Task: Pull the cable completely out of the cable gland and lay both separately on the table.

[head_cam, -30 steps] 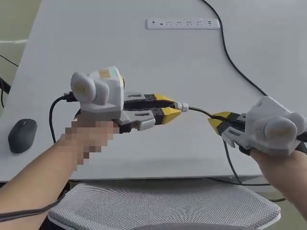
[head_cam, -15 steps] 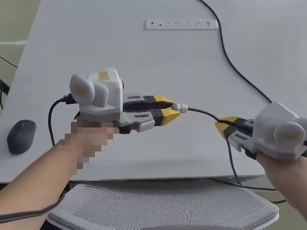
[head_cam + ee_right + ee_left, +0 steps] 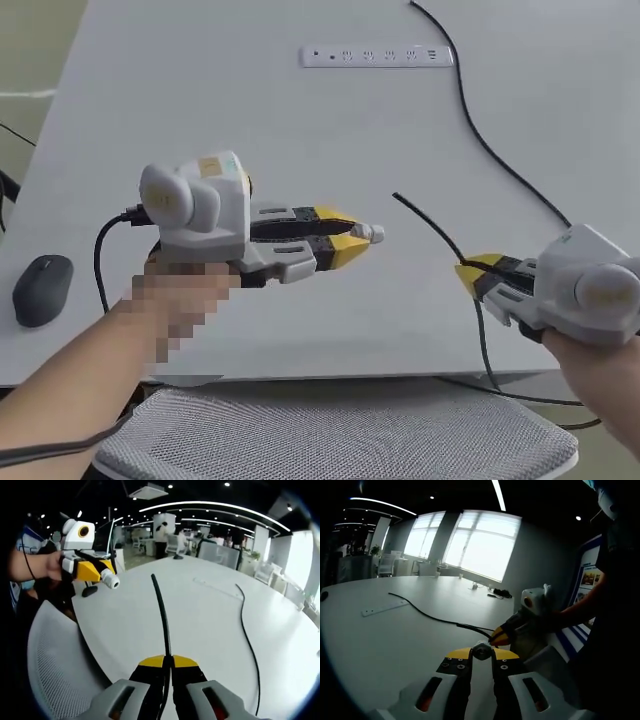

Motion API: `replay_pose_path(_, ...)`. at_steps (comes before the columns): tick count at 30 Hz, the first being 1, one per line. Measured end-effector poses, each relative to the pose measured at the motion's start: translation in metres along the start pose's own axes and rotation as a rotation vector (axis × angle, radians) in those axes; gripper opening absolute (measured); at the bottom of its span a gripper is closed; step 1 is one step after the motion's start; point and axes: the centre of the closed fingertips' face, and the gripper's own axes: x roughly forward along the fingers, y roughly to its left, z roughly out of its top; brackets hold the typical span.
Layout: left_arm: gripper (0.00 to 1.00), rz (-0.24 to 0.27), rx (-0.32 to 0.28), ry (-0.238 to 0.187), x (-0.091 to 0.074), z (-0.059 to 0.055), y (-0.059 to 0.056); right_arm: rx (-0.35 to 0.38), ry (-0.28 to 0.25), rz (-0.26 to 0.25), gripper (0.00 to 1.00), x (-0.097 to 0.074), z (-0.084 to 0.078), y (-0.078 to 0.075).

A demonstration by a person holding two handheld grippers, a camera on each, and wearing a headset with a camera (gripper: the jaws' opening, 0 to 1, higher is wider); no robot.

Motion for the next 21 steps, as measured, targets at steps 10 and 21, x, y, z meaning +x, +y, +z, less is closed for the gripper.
replay_pose_path(10,0.15,-0.009,0.001,0.002,0.005,0.0,-0.003,0.003,-0.006,0.002,0.0,-0.002,0.004,-0.002)
replay_pose_path(21,0.15,-0.001,0.006,-0.001,0.006,-0.007,-0.001,-0.03,-0.01,0.0,0.0,-0.001,0.022,-0.006)
